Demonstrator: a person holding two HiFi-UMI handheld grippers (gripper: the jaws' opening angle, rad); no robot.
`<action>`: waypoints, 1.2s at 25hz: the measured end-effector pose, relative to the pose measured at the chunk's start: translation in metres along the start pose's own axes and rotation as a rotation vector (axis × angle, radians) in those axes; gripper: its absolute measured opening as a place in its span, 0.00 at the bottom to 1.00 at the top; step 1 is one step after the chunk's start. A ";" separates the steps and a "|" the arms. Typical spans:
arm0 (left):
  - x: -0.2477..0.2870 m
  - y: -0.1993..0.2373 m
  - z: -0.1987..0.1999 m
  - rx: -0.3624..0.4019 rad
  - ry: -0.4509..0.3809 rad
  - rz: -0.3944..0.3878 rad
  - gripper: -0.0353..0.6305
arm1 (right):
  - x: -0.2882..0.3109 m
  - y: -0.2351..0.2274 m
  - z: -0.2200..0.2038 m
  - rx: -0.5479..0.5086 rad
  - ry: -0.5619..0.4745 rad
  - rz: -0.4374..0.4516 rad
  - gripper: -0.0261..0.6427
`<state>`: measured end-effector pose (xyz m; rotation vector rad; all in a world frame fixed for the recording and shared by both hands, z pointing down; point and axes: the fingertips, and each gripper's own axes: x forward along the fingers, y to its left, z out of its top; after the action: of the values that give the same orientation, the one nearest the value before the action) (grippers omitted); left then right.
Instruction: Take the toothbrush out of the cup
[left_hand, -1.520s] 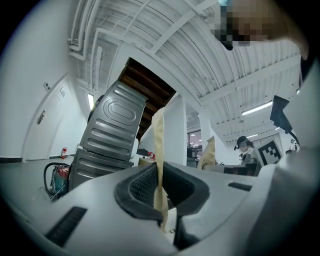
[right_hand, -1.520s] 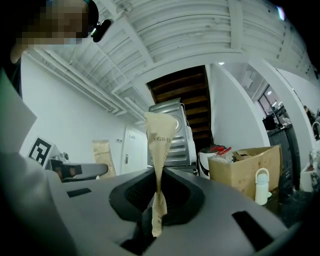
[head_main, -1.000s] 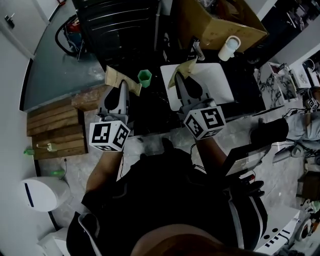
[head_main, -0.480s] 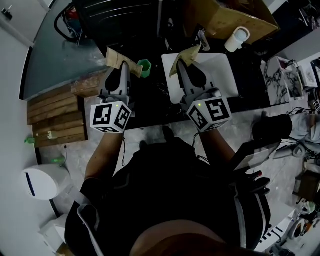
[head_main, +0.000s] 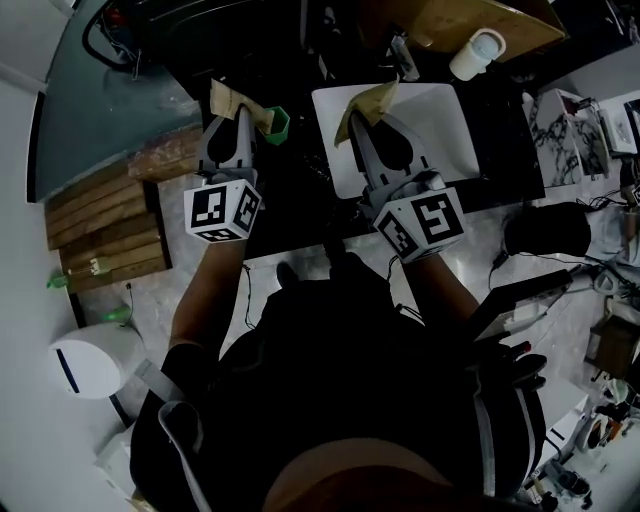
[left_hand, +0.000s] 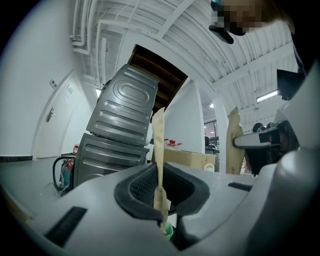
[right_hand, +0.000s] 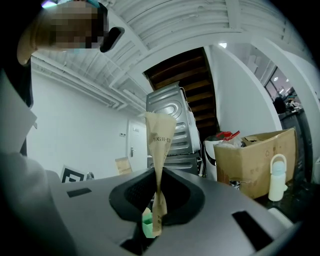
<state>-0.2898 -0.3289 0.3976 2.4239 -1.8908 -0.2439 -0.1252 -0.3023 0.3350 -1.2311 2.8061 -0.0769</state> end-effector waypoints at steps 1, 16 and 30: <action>0.004 0.001 -0.005 0.000 0.006 -0.001 0.09 | 0.001 -0.002 -0.002 0.001 0.006 -0.004 0.10; 0.030 0.017 -0.099 -0.003 0.159 -0.001 0.09 | 0.020 -0.024 -0.044 0.039 0.085 -0.057 0.10; 0.033 0.023 -0.118 0.023 0.180 0.011 0.09 | 0.019 -0.020 -0.053 0.045 0.100 -0.081 0.10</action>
<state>-0.2849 -0.3723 0.5147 2.3588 -1.8391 -0.0034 -0.1288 -0.3291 0.3880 -1.3671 2.8191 -0.2113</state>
